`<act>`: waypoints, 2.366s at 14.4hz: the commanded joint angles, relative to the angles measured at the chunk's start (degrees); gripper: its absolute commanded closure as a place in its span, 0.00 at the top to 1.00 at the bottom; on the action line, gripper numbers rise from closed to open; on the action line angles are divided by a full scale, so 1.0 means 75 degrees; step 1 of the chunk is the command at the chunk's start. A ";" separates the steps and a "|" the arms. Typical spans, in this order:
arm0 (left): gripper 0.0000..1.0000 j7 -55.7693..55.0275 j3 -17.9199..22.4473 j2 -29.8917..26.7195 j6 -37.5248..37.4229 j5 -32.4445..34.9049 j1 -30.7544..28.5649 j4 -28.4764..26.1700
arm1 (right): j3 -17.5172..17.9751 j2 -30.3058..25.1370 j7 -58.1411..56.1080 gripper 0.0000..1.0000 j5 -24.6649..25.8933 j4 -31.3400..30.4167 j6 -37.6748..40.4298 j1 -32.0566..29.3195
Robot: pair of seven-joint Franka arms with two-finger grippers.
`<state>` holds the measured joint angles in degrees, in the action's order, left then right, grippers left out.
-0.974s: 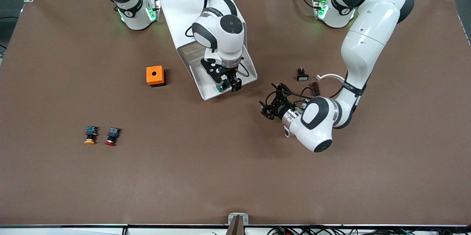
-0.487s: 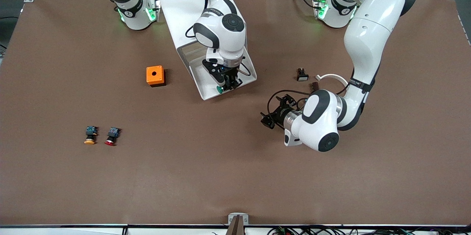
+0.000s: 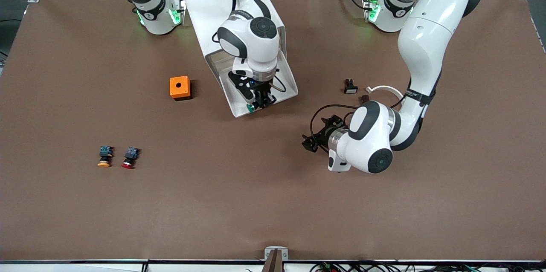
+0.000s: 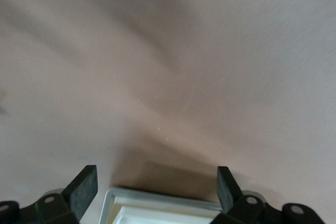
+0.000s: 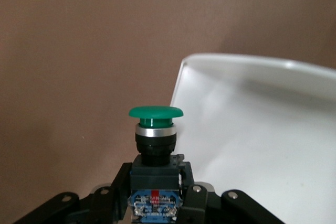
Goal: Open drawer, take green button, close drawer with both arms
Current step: 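Lift the green button out with the right gripper while the left gripper pushes the drawer, then carry the green button beside the red button while the left gripper closes the drawer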
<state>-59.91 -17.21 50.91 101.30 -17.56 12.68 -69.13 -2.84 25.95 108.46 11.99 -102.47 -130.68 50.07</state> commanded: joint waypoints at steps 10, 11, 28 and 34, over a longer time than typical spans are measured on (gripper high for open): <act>1.00 -0.0366 -0.0049 -0.0507 0.2030 0.2224 0.0546 -0.0287 | 0.0085 -0.0800 -0.5573 0.00 -0.0708 0.0116 0.0713 -0.2232; 1.00 -0.0599 -0.0049 -0.0507 0.2159 0.2351 0.0640 -0.0299 | 0.0085 -0.0835 -0.6054 0.00 -0.0789 0.0116 0.0725 -0.2408; 1.00 -0.2172 -0.0072 -0.0507 0.2348 0.3395 0.2293 -0.1060 | 0.0074 -0.0110 -1.2047 0.00 -0.0966 -0.0236 -0.0633 -0.5140; 1.00 -0.2184 -0.0633 -0.0612 0.2348 0.3396 0.2411 -0.1353 | 0.0062 0.0511 -1.3462 0.00 -0.2498 -0.0224 -0.1078 -0.5491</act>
<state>-75.32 -20.49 48.81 118.06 6.53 31.04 -75.83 -3.33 28.27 12.60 -2.17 -104.28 -137.11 11.33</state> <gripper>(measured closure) 0.000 0.586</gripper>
